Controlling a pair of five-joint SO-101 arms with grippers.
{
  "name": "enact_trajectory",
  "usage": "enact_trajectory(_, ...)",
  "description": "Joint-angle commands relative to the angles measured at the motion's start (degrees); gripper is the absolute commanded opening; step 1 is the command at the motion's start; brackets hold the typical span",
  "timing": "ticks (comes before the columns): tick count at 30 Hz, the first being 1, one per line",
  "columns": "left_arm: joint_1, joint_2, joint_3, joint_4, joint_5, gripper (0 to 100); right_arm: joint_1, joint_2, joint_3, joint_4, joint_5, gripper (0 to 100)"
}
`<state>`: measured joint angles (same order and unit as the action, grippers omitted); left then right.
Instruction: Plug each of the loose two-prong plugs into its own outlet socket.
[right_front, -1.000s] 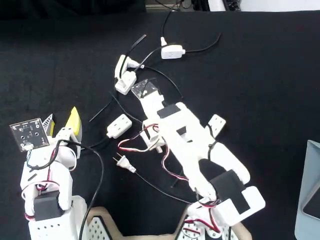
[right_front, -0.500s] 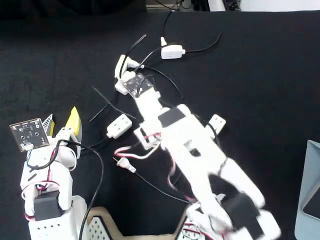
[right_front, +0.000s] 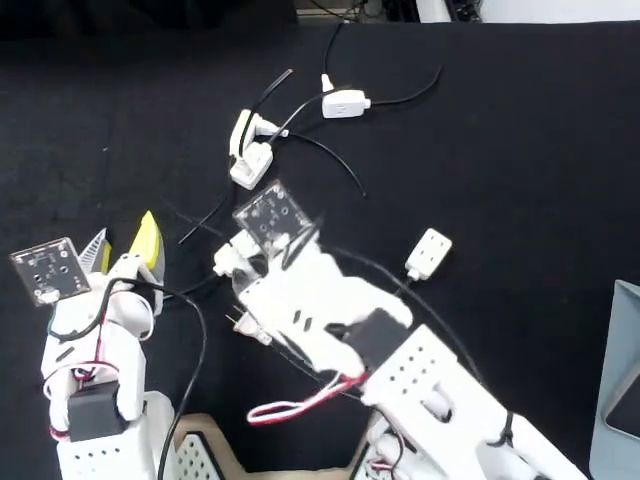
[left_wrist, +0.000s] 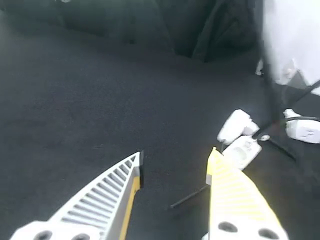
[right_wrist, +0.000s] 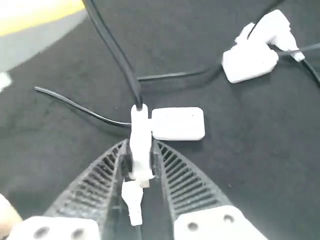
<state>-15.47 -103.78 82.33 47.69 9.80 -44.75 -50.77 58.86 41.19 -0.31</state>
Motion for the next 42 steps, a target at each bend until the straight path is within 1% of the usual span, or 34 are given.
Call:
enact_trajectory(1,4.6,-0.5,-0.8,-2.9,1.6,22,-2.3,-1.7,0.7,-3.4,-0.3,1.1)
enact_trajectory(6,9.9,-0.5,-1.8,-2.7,1.1,22,-2.6,-1.6,1.1,-3.8,-0.3,1.1)
enact_trajectory(9,13.5,-0.5,-1.8,-2.6,-3.1,22,-2.6,-1.6,1.1,-3.6,-0.4,1.1)
enact_trajectory(12,16.5,-0.5,-1.7,-2.6,-4.7,22,-2.6,-1.5,1.2,-3.5,-0.4,1.1)
enact_trajectory(19,19.6,-0.5,-2.1,-2.6,-5.1,22,-2.6,3.6,1.2,-4.0,-0.3,1.1)
enact_trajectory(23,21.8,-0.5,-1.7,-2.5,-9.4,22,-2.6,5.8,1.4,-6.2,-0.3,1.1)
enact_trajectory(26,23.2,-0.5,-2.2,0.4,-12.0,22,-2.5,6.0,1.4,-6.2,-0.3,1.1)
enact_trajectory(29,24.2,-0.5,-2.2,1.3,-14.2,22,-2.4,6.2,1.4,-6.2,-0.3,1.1)
enact_trajectory(32,24.2,-0.5,-2.2,1.4,-15.9,22,-2.3,6.3,1.4,-6.2,-0.3,1.1)
enact_trajectory(36,22.6,-0.5,-2.2,1.3,-15.6,22,-1.7,6.4,1.4,-6.2,-0.3,1.1)
enact_trajectory(42,12.7,-0.5,-1.5,1.3,-15.5,22,3.2,7.7,0.0,-7.6,-0.3,1.1)
